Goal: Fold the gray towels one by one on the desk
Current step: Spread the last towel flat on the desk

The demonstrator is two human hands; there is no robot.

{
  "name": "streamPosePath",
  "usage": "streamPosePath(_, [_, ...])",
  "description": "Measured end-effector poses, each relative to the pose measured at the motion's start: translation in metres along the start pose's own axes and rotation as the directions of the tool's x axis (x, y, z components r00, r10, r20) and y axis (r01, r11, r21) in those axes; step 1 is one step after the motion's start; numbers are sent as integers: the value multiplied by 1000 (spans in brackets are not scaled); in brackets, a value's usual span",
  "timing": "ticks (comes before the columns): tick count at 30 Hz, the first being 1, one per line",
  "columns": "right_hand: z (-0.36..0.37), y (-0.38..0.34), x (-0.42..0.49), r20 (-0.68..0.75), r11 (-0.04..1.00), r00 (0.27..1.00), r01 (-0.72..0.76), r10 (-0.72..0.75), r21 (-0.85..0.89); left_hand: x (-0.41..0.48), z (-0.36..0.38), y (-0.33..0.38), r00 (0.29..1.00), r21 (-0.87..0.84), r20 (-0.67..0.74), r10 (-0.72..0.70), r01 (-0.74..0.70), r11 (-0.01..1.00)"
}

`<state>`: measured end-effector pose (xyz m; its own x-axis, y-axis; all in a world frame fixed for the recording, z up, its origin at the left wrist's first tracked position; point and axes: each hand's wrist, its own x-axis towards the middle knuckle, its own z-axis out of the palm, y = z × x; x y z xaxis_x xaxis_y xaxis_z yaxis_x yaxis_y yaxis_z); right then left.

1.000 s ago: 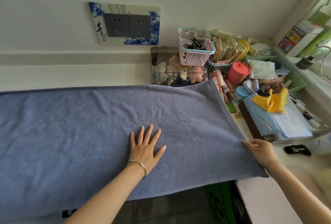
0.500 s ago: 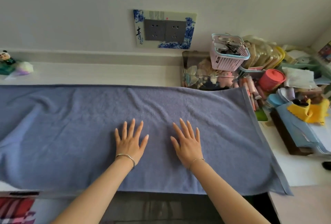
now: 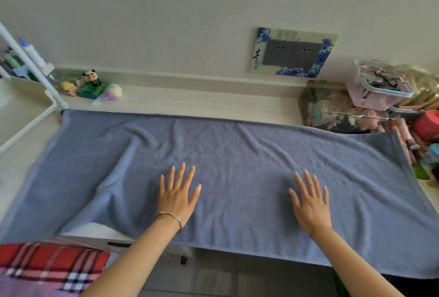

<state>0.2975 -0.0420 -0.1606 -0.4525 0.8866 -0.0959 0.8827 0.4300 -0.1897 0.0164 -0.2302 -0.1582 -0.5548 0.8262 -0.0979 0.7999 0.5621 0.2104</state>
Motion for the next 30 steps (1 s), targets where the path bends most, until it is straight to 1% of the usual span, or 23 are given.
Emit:
streamPosePath(2, [10, -62, -4, 5, 993, 994, 108, -108, 55, 1, -13, -28, 999, 16, 0, -41, 41, 999])
streamPosePath(4, [23, -135, -2, 17, 973, 977, 207, -210, 105, 2, -28, -67, 992, -17, -25, -123, 123, 992])
streamPosePath(8, [45, -260, -7, 68, 938, 945, 305, -319, 164, 0, -50, -145, 944, -147, -72, -321, 308, 940])
streamPosePath(10, [56, -300, -10, 97, 932, 934, 325, -343, 160, -2, -55, -182, 911, -168, -35, -411, 400, 901])
streamPosePath(11, [61, -313, -12, 111, 931, 930, 332, -350, 154, -3, -54, -201, 898, -172, 18, -440, 436, 883])
streamPosePath(13, [70, -324, -16, 134, 930, 923, 346, -361, 120, -7, -51, -226, 885, -142, 87, -458, 466, 874])
streamPosePath(15, [78, -336, -21, 143, 924, 913, 375, -381, 72, -17, -46, -251, 901, -109, 84, -426, 433, 895])
streamPosePath(18, [79, -331, -27, 145, 925, 914, 377, -378, 41, -25, -41, -270, 931, -56, 12, -365, 366, 929])
streamPosePath(23, [81, -334, -36, 161, 919, 906, 394, -390, 14, -28, -46, -297, 947, 16, 15, -321, 321, 947])
streamPosePath(26, [76, -340, -27, 132, 924, 914, 382, -383, 32, -19, -53, -280, 955, -18, 4, -297, 298, 955])
streamPosePath(28, [74, -345, -17, 98, 933, 928, 356, -360, 49, -6, -54, -252, 979, -57, -5, -202, 201, 978])
streamPosePath(30, [77, -349, -13, 97, 929, 925, 362, -368, 70, 6, -50, -225, 994, -68, 6, -106, 107, 992])
